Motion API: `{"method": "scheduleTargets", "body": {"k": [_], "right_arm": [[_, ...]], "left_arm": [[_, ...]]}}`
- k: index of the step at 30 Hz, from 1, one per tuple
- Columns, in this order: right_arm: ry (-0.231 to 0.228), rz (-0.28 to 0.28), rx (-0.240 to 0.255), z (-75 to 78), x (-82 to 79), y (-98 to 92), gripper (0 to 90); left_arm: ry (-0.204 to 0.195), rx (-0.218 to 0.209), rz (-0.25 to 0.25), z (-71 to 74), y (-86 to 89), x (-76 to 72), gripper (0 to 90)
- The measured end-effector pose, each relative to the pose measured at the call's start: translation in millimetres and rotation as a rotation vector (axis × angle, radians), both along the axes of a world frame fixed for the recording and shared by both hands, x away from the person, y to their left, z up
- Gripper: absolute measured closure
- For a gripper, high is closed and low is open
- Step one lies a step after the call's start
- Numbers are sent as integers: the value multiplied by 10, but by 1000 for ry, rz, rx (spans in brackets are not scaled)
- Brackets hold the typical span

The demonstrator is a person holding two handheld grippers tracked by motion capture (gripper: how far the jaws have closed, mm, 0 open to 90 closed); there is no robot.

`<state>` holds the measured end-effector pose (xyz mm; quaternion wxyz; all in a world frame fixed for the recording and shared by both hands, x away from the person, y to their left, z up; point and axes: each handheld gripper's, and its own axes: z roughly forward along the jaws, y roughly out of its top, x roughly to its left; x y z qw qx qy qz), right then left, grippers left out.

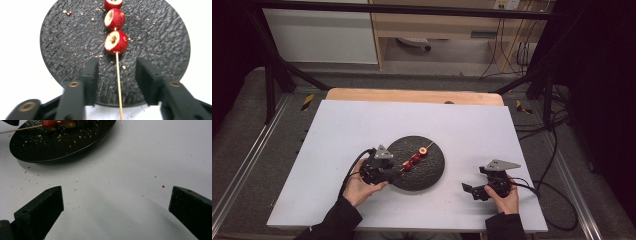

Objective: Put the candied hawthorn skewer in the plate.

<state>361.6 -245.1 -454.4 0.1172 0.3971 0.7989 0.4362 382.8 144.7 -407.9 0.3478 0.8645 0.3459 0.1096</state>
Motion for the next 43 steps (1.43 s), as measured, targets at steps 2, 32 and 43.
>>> {"method": "scheduleTargets", "body": {"k": [2,32,43], "right_arm": [[4,-1,6,6,-5,-3,4],[19,-11,11,-16,-1,-29,4],[35,-5,-2,-36,0,-12,4]], "left_arm": [[-10,-7,-7,19,59,-12,451],[-85,-49,133,-337,1111,-336,62],[-97,-49,152,-386,1232,-370,61]]}}
